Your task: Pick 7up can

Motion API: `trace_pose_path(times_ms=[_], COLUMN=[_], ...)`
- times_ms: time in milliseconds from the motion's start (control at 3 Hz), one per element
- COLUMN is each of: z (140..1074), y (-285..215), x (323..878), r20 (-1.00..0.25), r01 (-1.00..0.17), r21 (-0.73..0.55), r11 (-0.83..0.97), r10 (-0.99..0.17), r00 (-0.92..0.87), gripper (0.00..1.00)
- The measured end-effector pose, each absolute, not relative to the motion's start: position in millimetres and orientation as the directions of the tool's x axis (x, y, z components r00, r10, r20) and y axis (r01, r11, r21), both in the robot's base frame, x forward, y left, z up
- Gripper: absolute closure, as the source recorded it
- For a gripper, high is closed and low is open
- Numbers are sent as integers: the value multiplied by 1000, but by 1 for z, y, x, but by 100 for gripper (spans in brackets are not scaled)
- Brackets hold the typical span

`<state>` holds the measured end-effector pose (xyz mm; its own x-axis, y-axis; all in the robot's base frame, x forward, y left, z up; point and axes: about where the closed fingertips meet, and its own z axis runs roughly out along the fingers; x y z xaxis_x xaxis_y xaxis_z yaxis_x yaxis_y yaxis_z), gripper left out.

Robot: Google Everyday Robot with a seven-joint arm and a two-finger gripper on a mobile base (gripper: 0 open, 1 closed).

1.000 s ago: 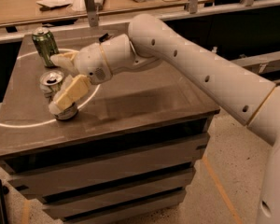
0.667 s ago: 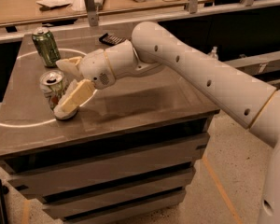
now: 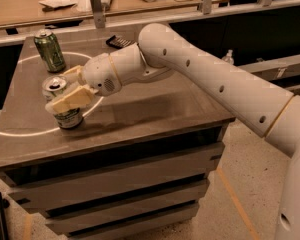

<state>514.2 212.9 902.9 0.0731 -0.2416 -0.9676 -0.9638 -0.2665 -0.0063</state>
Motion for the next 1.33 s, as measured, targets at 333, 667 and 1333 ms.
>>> trace_pose_path(times_ms=[333, 667, 1333], z=[908, 938, 965], y=[218, 240, 253], x=[511, 502, 499], r20=[-968, -963, -951], r01=[-960, -939, -927], r21=[-14, -64, -108], r11=[-281, -337, -359], r10=[-238, -226, -235], r00=[84, 147, 202], gripper=[86, 100, 100])
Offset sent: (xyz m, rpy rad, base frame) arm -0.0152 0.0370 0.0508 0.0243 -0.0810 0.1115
